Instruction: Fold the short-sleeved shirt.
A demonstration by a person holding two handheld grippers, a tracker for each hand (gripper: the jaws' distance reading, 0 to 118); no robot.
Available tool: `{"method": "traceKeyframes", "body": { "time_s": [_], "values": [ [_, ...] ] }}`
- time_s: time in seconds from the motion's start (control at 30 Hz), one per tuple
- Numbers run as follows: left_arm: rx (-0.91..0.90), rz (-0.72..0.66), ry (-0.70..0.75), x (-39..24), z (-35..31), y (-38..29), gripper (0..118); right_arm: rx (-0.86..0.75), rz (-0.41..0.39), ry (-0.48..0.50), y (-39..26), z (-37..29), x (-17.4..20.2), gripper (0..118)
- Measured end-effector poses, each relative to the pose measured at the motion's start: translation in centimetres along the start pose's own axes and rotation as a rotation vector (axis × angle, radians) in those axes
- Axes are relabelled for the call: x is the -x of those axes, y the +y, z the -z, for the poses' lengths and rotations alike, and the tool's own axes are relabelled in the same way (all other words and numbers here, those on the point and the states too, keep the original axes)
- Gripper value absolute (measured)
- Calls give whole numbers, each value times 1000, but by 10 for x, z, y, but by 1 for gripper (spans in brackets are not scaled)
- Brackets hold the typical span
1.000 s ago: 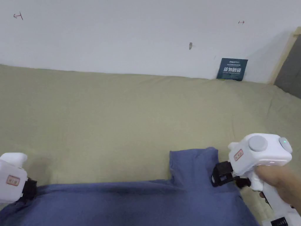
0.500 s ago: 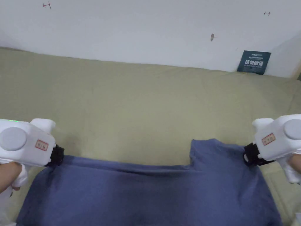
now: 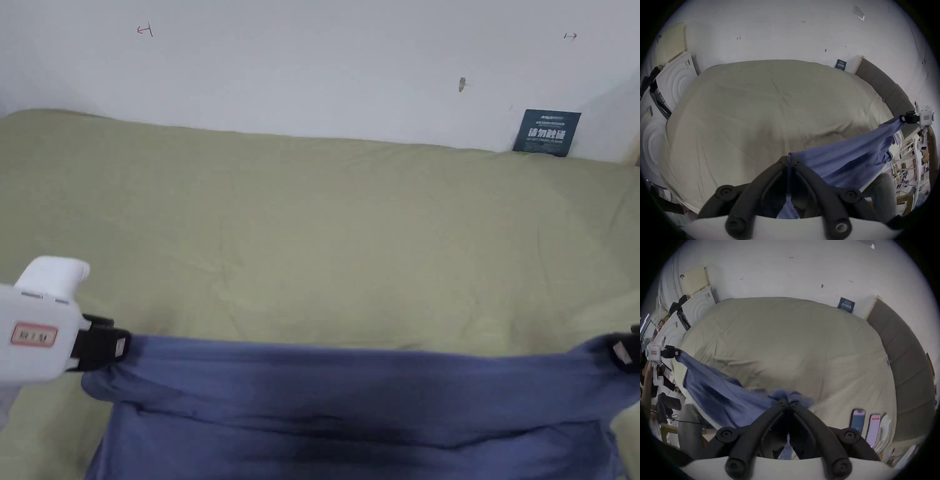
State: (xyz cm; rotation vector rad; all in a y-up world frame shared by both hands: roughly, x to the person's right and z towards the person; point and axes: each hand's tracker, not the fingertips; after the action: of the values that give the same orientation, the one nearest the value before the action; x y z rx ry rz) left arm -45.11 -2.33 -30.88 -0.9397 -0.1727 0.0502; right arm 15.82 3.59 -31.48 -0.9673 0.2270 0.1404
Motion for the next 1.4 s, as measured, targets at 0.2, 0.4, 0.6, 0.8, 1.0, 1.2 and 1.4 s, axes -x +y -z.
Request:
{"method": "traceKeyframes", "body": {
  "time_s": [0.2, 0.4, 0.6, 0.8, 1.0, 1.2, 1.4],
  "values": [
    [72, 50, 25, -12, 4, -74, 1, 51, 66, 29, -95, 7, 12, 1],
    [131, 10, 50, -7, 31, -127, 1, 126, 151, 3, -154, 38, 13, 1],
    [62, -135, -9, 12, 43, -147, 42, 151, 170, -1, -165, 61, 12, 4],
    [-42, -265, -123, 5, 8, -152, 90, 47, 182, 21, -155, 22, 18, 76],
    [-222, -126, -103, -47, -56, -106, 90, -184, 234, 29, -118, -41, 58, 76],
    [-221, -135, 4, -145, -25, -68, 57, -234, 190, -105, -90, -9, 135, 71],
    [-160, -17, 140, -221, 10, -89, 0, -189, 138, -256, -106, 27, 190, 1]
  ]
}}
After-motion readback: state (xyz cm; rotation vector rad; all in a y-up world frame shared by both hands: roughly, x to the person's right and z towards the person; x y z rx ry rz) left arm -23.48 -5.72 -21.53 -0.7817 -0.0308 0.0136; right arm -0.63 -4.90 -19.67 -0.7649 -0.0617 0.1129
